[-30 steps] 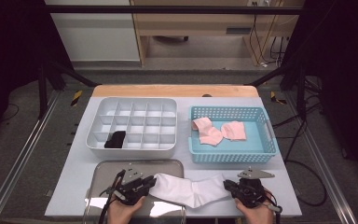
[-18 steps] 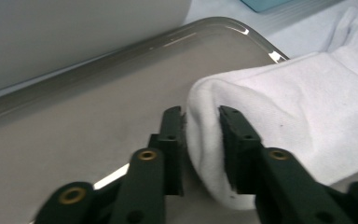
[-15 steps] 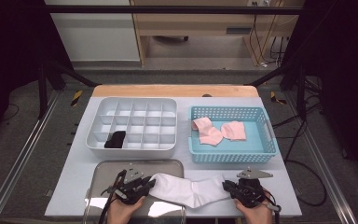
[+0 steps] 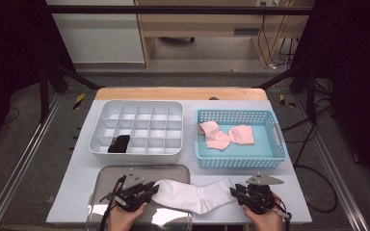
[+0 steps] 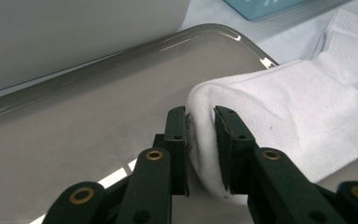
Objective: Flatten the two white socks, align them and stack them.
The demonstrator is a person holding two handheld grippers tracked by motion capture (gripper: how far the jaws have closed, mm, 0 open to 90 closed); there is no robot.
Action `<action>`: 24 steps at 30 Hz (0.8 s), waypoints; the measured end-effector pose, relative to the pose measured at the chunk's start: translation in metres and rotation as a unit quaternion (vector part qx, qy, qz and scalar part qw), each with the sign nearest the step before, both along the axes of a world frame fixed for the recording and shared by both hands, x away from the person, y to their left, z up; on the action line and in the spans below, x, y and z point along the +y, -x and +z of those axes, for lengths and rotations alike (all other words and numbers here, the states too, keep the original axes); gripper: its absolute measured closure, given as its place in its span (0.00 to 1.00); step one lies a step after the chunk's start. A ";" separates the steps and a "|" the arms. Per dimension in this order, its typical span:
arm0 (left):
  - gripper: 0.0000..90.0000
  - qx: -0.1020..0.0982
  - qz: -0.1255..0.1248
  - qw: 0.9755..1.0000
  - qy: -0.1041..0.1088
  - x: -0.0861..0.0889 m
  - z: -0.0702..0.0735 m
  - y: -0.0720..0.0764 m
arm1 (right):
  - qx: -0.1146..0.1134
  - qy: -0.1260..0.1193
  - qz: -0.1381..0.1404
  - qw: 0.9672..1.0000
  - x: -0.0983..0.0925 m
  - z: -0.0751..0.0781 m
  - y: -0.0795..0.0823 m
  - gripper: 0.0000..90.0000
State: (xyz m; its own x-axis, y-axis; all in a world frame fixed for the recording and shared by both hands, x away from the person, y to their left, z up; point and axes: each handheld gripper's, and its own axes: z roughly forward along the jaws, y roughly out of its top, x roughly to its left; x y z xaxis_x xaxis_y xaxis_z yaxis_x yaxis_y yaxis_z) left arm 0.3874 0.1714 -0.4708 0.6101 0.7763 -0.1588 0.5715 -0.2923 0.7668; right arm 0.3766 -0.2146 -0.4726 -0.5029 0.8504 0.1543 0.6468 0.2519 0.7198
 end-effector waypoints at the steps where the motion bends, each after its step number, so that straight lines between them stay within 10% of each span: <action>1: 0.86 0.006 0.000 1.000 -0.002 0.000 -0.001 -0.001 | 0.007 0.000 0.001 1.000 0.000 -0.001 -0.001 0.77; 9: 0.93 0.010 0.000 1.000 -0.011 -0.003 -0.002 -0.001 | 0.034 -0.003 0.005 0.999 0.006 -0.002 -0.003 0.91; 24: 0.91 -0.008 -0.011 1.000 -0.010 -0.013 -0.002 0.003 | 0.003 0.020 -0.019 1.000 -0.009 -0.001 -0.016 0.85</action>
